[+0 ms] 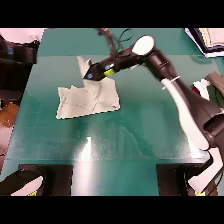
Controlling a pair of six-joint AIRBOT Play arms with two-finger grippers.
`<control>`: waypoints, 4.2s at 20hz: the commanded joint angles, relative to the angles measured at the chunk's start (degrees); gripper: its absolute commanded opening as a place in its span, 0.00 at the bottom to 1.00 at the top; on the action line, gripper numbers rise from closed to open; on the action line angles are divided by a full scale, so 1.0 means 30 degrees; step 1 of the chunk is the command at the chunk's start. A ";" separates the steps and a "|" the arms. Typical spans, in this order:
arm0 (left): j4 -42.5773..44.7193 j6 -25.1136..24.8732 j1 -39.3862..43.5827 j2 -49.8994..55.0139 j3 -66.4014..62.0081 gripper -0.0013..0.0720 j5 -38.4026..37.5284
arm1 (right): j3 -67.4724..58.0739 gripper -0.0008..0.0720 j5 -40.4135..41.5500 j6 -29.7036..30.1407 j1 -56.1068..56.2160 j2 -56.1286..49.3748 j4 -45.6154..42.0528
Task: Fold the shirts.
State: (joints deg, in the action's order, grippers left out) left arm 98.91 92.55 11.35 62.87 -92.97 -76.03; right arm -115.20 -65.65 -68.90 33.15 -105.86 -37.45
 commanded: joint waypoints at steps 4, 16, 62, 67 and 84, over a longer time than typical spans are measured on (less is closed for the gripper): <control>0.0364 -0.0437 -0.0350 -0.0721 -0.0015 0.06 -0.1960 | 0.0160 0.03 0.3956 0.0000 0.2688 -0.2259 0.0022; -0.0605 0.0007 -0.0350 -0.0721 0.0051 0.06 -0.2186 | 0.1887 0.79 0.0641 0.2033 0.1348 -0.0780 -0.1727; -0.2259 0.0095 -0.0350 -0.0568 0.2244 0.06 -0.2120 | 0.0954 0.03 -0.0393 -0.0583 -1.7813 0.2630 -0.4044; -0.3315 0.0095 -0.0350 -0.0568 0.2244 0.06 -0.2572 | 0.0954 0.03 -0.0146 -0.0525 -2.2032 0.2667 -0.4036; -0.3636 0.0160 -0.0350 -0.0568 0.2244 0.06 -0.2820 | 0.0918 0.03 0.0255 0.1333 -2.5303 0.7468 -0.4612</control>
State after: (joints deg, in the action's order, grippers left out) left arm 88.01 93.10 10.28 61.17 -86.24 -84.86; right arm -112.46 -62.92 -65.41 -41.32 -86.96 -50.65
